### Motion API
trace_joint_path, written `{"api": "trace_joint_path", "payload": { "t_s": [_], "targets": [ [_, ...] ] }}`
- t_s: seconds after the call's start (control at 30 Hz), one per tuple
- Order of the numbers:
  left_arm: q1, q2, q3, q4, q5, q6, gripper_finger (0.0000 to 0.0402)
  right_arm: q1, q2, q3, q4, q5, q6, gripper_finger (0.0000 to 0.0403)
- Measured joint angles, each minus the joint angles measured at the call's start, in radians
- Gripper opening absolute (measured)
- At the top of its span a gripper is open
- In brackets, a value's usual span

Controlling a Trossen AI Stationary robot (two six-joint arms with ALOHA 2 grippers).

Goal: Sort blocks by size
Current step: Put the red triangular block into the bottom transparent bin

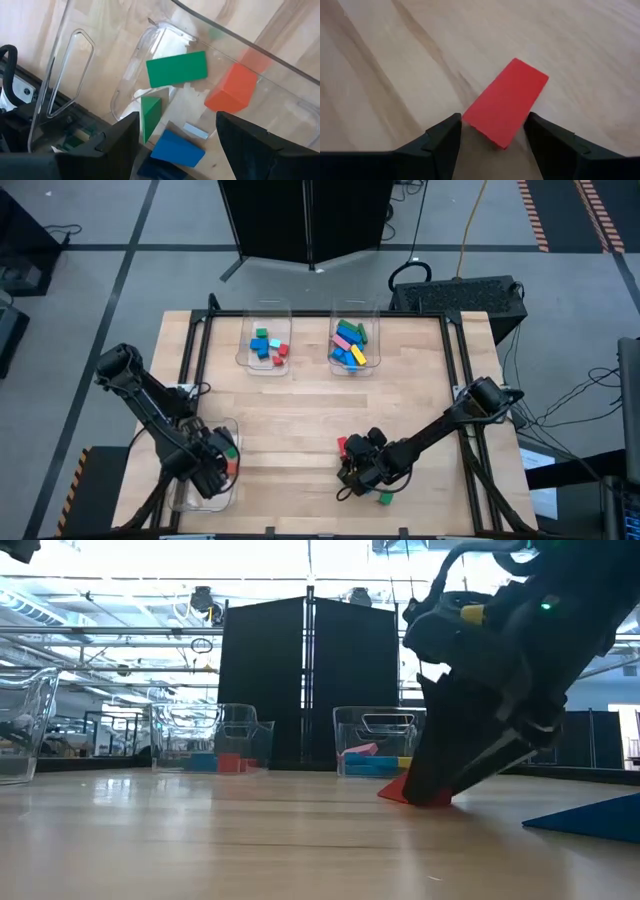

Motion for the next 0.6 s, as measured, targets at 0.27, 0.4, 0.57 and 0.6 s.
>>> {"api": "trace_joint_path", "payload": {
  "t_s": [0.27,0.4,0.57,0.6],
  "targets": [
    [0.005,0.0,0.0,0.009,-0.001,0.001,0.0263,-0.001,-0.016,-0.002,-0.155,0.056,0.004,0.0197],
    [0.005,0.0,0.0,0.037,-0.053,0.063,0.0263,-0.001,-0.019,-0.002,-0.127,0.064,-0.068,0.0175],
    [0.011,0.0,0.011,0.083,-0.116,0.126,0.0263,-0.006,-0.016,-0.002,-0.045,0.07,-0.156,0.0155],
    [0.014,0.0,0.017,0.083,-0.118,0.126,0.0263,-0.01,-0.015,-0.002,-0.046,0.069,-0.158,0.0153]
  ]
}}
